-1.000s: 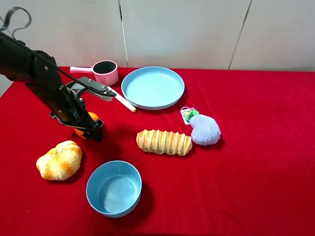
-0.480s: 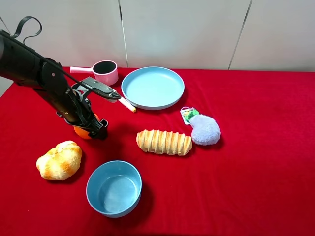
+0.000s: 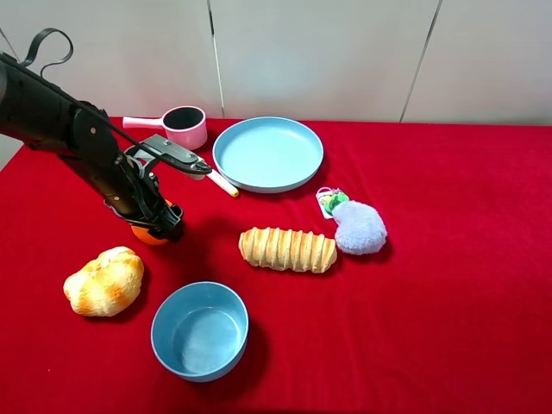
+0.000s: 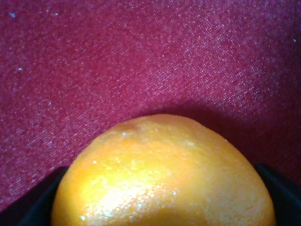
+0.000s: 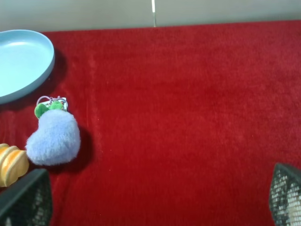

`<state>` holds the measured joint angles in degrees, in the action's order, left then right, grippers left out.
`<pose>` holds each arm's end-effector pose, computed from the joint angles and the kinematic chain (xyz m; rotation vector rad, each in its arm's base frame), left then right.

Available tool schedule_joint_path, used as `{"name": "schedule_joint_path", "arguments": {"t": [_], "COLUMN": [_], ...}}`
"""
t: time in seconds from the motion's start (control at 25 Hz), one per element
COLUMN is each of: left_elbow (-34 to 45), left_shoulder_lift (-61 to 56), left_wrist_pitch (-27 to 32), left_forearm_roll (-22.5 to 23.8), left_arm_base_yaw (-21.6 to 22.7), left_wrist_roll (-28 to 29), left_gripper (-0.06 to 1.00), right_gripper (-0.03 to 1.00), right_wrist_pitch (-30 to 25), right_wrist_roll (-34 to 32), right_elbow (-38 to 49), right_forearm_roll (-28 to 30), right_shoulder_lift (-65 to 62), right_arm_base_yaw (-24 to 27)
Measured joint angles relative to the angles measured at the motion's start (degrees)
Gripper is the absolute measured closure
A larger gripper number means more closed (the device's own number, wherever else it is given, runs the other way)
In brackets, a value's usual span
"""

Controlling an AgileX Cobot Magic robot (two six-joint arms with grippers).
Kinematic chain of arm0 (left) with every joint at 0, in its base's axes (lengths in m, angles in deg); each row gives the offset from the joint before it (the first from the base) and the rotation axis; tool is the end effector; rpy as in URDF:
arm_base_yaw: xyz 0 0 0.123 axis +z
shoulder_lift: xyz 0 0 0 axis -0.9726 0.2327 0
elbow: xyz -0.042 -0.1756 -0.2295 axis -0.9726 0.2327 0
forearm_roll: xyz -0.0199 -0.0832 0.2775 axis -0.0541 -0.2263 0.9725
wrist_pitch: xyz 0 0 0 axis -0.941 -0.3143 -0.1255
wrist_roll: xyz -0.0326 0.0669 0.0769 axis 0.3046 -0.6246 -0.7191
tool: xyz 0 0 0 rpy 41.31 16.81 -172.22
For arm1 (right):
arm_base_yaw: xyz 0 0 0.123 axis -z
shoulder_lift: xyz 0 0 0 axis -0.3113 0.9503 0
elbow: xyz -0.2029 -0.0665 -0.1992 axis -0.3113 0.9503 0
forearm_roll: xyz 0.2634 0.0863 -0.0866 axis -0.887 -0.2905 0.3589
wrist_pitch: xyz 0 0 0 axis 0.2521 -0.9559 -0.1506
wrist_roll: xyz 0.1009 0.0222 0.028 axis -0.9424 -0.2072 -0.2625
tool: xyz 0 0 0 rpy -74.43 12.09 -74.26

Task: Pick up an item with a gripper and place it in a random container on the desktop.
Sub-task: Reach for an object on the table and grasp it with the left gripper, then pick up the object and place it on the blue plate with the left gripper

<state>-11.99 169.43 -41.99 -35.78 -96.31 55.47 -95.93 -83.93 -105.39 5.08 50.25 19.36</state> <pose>0.3409 -0.1239 0.0598 0.8736 2.5958 -0.0289 0.0367 0.0060 0.2924 -0.0251 2.0075 0.0458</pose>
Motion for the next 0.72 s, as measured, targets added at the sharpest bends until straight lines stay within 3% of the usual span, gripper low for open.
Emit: {"name": "schedule_joint_path", "arguments": {"t": [0.72], "left_elbow": [0.0], "left_shoulder_lift": [-0.9], "left_wrist_pitch": [0.4], "left_forearm_roll": [0.0], "left_arm_base_yaw": [0.0], "left_wrist_roll": [1.4], "left_gripper": [0.22], "right_gripper": [0.28], "right_wrist_pitch": [0.0], "right_wrist_roll": [0.0], "right_elbow": [0.0], "right_forearm_roll": [0.0], "right_shoulder_lift": [0.0], "right_arm_base_yaw": [0.0]}}
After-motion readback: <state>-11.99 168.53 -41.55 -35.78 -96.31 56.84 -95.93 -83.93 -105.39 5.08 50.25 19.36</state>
